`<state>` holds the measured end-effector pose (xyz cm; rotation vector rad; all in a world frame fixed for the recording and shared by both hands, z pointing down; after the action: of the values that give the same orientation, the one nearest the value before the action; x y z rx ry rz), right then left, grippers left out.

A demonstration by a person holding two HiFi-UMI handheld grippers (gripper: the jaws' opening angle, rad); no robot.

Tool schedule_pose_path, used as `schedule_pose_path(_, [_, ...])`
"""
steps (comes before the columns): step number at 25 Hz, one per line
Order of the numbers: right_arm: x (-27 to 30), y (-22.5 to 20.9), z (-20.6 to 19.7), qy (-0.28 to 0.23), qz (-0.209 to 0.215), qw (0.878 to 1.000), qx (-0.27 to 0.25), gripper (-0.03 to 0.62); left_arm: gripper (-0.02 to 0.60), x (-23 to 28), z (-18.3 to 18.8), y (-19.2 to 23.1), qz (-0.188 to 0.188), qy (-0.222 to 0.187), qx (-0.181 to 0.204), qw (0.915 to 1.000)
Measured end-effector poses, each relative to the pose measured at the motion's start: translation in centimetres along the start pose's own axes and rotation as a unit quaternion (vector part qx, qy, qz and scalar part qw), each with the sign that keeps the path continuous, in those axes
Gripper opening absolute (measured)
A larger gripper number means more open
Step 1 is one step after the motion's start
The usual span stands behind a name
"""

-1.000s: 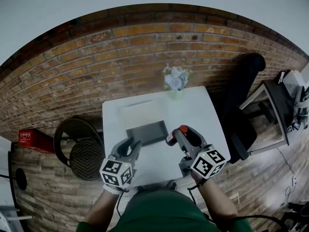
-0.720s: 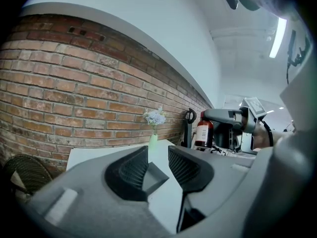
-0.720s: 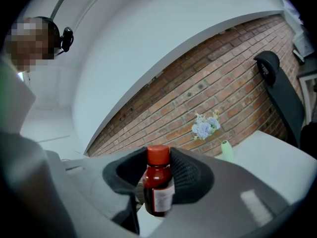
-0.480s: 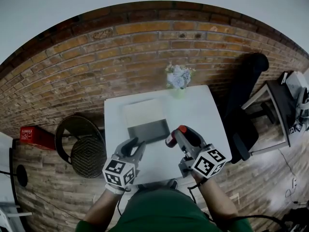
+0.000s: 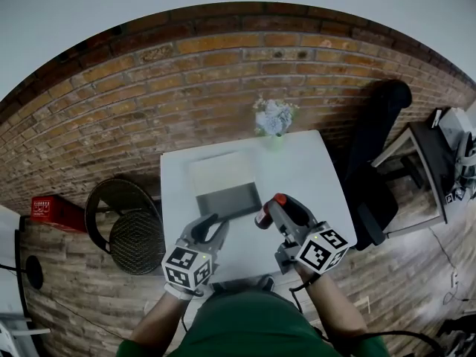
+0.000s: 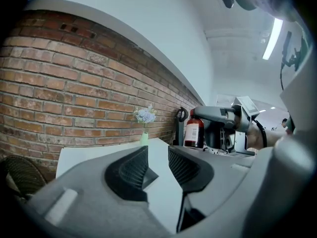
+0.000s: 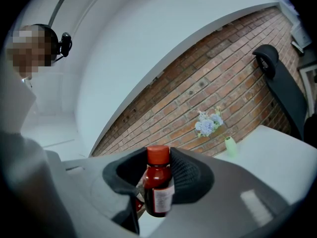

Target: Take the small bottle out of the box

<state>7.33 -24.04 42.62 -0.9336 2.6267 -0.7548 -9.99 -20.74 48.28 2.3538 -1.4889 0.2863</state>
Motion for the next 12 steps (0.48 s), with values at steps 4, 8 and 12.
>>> schedule_pose_path(4, [-0.12, 0.27, -0.15, -0.001, 0.0, 1.0, -0.001, 0.147, 0.135, -0.33, -0.24, 0.18, 0.003, 0.001, 0.0, 1.0])
schedule_pose_path(8, [-0.05, 0.46, -0.17, 0.0, 0.001, 1.0, -0.001, 0.147, 0.135, -0.55, -0.5, 0.34, 0.005, 0.005, -0.001, 1.0])
schedule_pose_path(12, [0.05, 0.65, -0.25, 0.002, 0.0, 1.0, -0.002, 0.147, 0.135, -0.81, -0.7, 0.62, 0.006, 0.008, -0.003, 0.9999])
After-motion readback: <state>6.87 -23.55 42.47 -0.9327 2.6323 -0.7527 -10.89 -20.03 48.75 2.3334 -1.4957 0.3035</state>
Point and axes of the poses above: the fingertips, and each gripper's own axes: x forward along the fingers, y to its left, z out of its top, the point moved 3 cm from there along -x, backward along the fingers, and after that the axes turned 11 degrees about z, right-handed, at the moved point
